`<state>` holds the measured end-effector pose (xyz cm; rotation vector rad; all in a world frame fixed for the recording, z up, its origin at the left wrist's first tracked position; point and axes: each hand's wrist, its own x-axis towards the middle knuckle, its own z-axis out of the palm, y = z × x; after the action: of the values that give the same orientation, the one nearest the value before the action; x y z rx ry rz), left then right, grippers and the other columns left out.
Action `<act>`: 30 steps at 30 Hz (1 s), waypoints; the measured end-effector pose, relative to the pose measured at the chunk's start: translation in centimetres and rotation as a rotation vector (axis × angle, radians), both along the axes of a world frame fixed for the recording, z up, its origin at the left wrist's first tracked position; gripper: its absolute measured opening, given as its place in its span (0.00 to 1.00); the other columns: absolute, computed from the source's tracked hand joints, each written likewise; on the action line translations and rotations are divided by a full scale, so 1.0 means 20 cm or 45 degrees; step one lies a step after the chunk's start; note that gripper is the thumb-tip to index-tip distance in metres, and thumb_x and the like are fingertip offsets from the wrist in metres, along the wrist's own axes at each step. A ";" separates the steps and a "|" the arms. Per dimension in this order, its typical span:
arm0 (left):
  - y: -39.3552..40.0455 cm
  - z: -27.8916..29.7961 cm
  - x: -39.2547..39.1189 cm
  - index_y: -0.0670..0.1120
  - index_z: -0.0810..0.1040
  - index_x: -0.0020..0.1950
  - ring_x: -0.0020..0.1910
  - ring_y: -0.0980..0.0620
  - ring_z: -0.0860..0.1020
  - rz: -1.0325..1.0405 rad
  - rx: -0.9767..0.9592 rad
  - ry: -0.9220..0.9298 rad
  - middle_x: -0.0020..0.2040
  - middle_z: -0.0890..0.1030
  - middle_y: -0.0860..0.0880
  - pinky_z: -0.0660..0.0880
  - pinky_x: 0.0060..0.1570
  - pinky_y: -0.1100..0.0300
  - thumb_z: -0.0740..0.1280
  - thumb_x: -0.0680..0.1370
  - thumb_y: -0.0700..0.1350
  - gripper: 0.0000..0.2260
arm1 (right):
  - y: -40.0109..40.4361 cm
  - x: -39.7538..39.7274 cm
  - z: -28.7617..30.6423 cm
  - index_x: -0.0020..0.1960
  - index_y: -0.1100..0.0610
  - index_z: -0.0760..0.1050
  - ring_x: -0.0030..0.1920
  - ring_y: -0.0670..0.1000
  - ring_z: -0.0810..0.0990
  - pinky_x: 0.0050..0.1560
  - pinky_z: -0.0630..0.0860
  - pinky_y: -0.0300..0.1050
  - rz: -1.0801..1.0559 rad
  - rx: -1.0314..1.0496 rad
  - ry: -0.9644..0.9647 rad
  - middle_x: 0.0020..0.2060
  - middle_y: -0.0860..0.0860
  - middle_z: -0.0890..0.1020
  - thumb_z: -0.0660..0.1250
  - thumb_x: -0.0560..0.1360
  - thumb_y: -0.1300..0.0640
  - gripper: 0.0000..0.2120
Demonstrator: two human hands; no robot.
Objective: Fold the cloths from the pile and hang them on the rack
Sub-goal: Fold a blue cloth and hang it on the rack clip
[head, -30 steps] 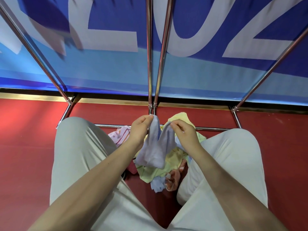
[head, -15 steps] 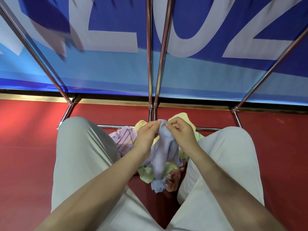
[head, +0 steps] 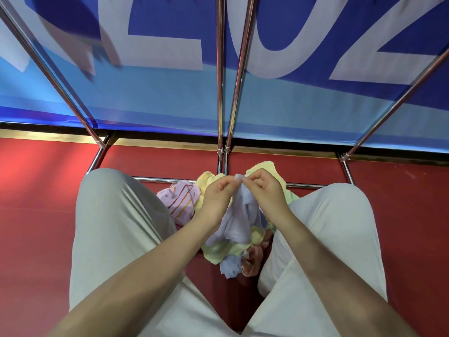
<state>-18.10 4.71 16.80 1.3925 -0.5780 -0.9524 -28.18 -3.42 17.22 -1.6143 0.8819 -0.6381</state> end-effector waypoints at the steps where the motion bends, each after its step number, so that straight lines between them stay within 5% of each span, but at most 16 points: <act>1: 0.00 0.00 0.01 0.44 0.76 0.38 0.34 0.62 0.71 0.031 0.008 -0.031 0.33 0.74 0.56 0.69 0.39 0.69 0.63 0.81 0.40 0.11 | 0.00 0.00 0.00 0.43 0.58 0.73 0.35 0.44 0.73 0.38 0.70 0.34 0.030 0.009 -0.006 0.35 0.51 0.76 0.66 0.78 0.59 0.05; 5: -0.03 0.02 0.07 0.44 0.72 0.38 0.31 0.60 0.66 0.138 0.051 -0.087 0.33 0.68 0.51 0.65 0.33 0.68 0.62 0.81 0.42 0.12 | -0.01 0.00 -0.02 0.44 0.59 0.73 0.36 0.48 0.71 0.38 0.68 0.37 0.147 0.026 0.003 0.35 0.54 0.74 0.65 0.78 0.60 0.04; 16: 0.06 0.11 0.34 0.52 0.78 0.38 0.44 0.49 0.74 0.374 0.010 -0.117 0.41 0.79 0.46 0.70 0.48 0.52 0.63 0.78 0.51 0.11 | 0.02 -0.04 -0.10 0.39 0.66 0.70 0.32 0.46 0.63 0.34 0.61 0.36 0.313 -0.074 0.187 0.30 0.52 0.66 0.65 0.78 0.57 0.14; 20: 0.10 0.13 0.41 0.51 0.77 0.36 0.42 0.50 0.72 0.457 -0.010 -0.107 0.38 0.78 0.48 0.67 0.44 0.53 0.63 0.79 0.50 0.12 | 0.04 -0.05 -0.14 0.42 0.67 0.71 0.29 0.43 0.63 0.32 0.62 0.33 0.302 -0.091 0.242 0.30 0.52 0.66 0.62 0.80 0.58 0.14; 25: 0.15 0.15 0.49 0.52 0.78 0.35 0.44 0.49 0.73 0.545 -0.023 -0.062 0.41 0.78 0.48 0.67 0.44 0.52 0.64 0.77 0.53 0.12 | 0.03 -0.07 -0.18 0.40 0.56 0.71 0.29 0.41 0.67 0.36 0.65 0.34 0.322 -0.132 0.368 0.29 0.45 0.68 0.59 0.81 0.59 0.11; 30: 0.17 0.17 0.56 0.50 0.80 0.43 0.51 0.51 0.78 0.680 -0.051 -0.018 0.47 0.81 0.49 0.73 0.52 0.56 0.64 0.79 0.50 0.08 | 0.01 -0.10 -0.25 0.46 0.65 0.72 0.37 0.47 0.68 0.39 0.64 0.38 0.429 -0.061 0.502 0.37 0.55 0.72 0.57 0.82 0.59 0.11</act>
<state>-6.82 8.08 20.24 1.4183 -0.2103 -0.4981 -30.16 -3.14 12.31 -1.9134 0.8485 -0.1050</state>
